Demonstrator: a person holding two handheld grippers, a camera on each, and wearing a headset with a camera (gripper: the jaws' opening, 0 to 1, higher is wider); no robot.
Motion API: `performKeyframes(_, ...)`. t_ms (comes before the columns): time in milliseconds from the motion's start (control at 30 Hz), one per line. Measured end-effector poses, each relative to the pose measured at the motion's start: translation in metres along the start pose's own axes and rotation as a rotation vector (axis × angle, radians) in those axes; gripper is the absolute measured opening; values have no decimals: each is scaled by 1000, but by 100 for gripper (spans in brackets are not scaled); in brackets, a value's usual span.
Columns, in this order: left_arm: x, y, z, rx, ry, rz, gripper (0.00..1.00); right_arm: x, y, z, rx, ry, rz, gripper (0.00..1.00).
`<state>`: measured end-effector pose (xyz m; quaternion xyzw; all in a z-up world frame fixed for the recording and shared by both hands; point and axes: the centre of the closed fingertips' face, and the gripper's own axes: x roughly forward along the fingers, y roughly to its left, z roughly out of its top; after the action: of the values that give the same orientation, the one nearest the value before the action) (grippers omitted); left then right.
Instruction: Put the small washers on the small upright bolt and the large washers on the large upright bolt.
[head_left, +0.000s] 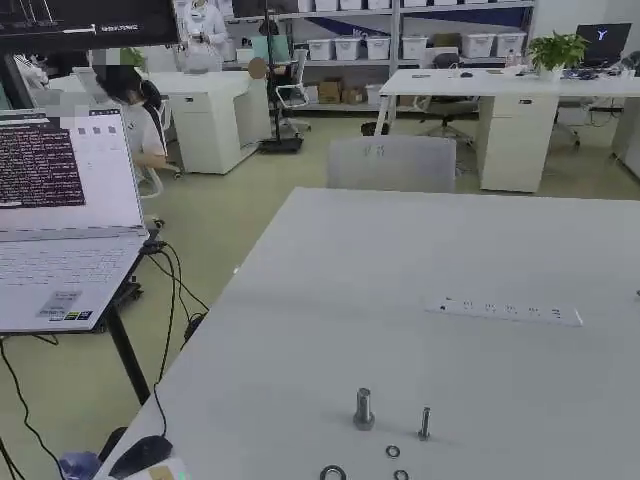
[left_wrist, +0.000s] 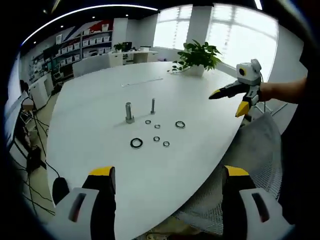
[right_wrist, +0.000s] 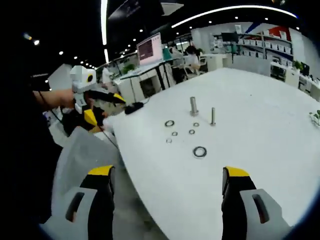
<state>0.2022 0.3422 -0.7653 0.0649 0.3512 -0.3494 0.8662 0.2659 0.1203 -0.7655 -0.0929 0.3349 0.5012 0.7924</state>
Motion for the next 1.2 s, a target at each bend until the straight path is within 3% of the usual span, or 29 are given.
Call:
performKeyframes(300, 1, 2, 10, 19, -18, -12, 89, 11, -4, 14, -39, 28, 5, 83)
performKeyframes(633, 1, 5, 5, 35, -5, -7, 97, 21, -12, 12, -102, 90, 13, 82)
performKeyframes(833, 0, 2, 5, 30, -9, -7, 98, 30, -14, 6, -150, 169, 39, 74)
performKeyframes(1067, 1, -1, 2, 38, -2, -7, 98, 41, -18, 4, -241, 219, 43, 74)
performKeyframes(1200, 3, 0, 4, 31, -6, -6, 98, 46, -26, -12, -341, 317, 41, 73)
